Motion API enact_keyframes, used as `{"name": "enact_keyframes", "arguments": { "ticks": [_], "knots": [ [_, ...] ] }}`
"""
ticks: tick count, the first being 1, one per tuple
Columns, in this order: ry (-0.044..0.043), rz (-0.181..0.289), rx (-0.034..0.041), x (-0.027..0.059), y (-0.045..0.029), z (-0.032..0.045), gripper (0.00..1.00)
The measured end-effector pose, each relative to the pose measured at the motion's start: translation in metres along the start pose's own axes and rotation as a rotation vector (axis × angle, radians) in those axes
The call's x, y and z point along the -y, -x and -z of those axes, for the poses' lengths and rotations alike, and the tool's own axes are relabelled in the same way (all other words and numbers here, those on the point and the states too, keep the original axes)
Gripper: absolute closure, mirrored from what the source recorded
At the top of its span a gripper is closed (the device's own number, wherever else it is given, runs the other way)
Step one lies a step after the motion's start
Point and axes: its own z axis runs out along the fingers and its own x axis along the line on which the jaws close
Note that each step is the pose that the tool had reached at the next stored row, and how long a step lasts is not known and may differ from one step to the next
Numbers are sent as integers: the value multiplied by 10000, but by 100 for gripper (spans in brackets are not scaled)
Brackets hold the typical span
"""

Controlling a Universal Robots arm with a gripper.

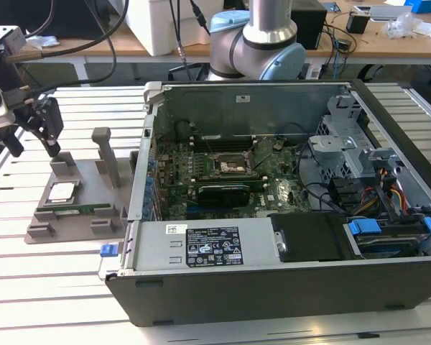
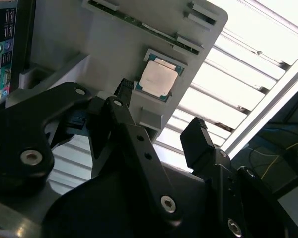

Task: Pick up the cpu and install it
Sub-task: 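Pick up the cpu and move it towards the insertion slot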

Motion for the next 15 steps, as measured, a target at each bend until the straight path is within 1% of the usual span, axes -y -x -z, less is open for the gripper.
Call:
{"name": "enact_keyframes", "arguments": {
  "ticks": [13, 15],
  "knots": [
    [0, 0, 0, 5, -3, -124, 34],
    [1, 0, 0, 7, -4, -155, 34]
  ]
}}
